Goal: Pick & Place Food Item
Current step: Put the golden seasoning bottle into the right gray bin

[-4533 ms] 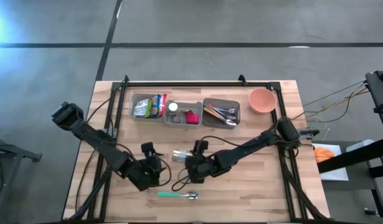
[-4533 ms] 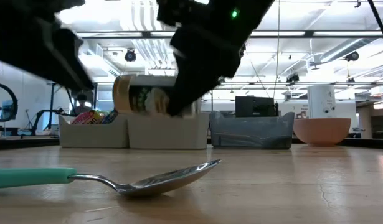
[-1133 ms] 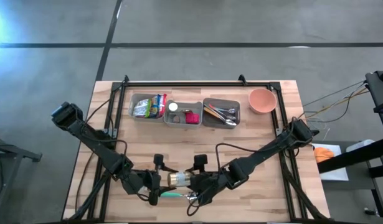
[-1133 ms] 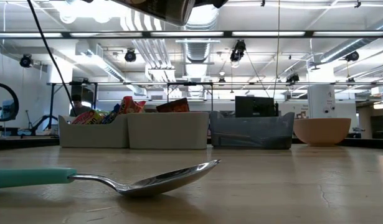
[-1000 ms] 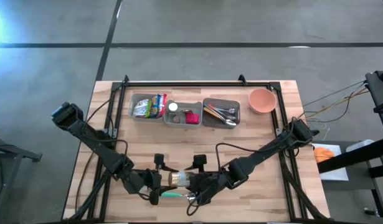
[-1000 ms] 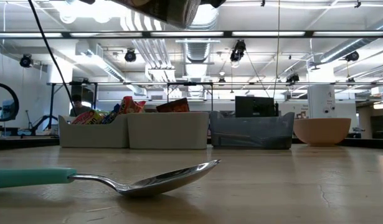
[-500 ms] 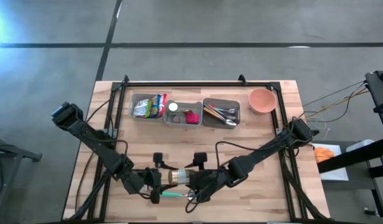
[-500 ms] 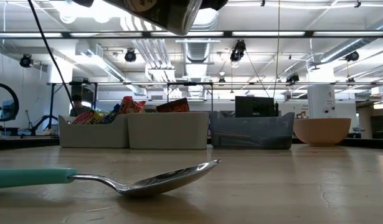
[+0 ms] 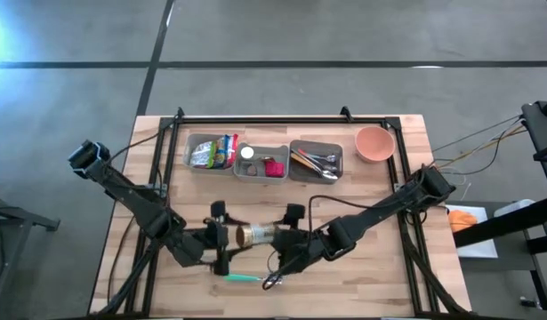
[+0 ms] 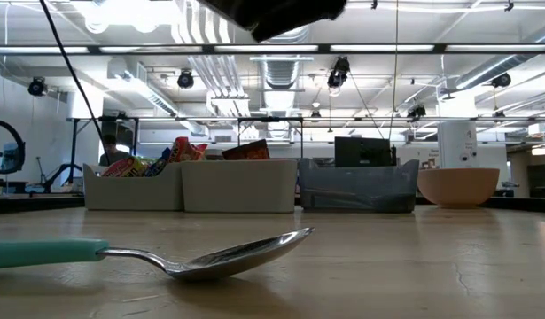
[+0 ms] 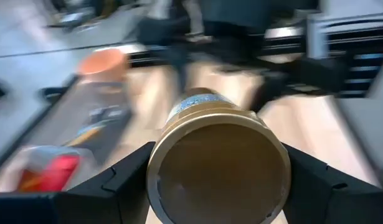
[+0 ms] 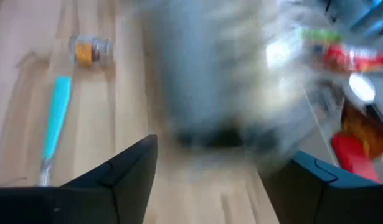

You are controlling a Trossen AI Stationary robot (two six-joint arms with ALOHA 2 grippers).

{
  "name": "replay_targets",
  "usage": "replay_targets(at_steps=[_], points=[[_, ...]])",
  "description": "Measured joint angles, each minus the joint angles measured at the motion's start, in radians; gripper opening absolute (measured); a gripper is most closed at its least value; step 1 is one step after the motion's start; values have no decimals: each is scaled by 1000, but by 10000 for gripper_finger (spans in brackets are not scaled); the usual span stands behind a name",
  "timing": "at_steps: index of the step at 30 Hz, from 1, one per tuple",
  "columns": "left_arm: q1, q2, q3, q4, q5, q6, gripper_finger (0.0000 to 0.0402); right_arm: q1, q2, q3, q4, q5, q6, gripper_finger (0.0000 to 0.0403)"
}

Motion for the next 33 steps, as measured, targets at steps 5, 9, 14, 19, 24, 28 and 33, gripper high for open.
replay_targets(at_steps=[5, 9, 14, 19, 24, 28, 33], points=[[56, -13, 86, -150, -26, -38, 266, 11, -57, -4, -76, 49, 116, 233], [114, -16, 136, -270, 12, -73, 266, 4, -85, -2, -107, 128, 204, 210], [272, -17, 199, -397, 81, -67, 266, 9, -88, -3, -193, 189, 272, 181], [554, -19, 239, -422, 388, 25, 266, 5, -79, -9, -311, 195, 325, 150], [882, -19, 253, -414, 755, 75, 266, 8, -83, -10, -454, 194, 388, 121], [1075, -19, 253, -460, 815, 73, 266, 5, -85, -10, -567, 196, 434, 101], [1177, -19, 253, -473, 879, 85, 266, -7, -87, -23, -637, 199, 461, 79]])
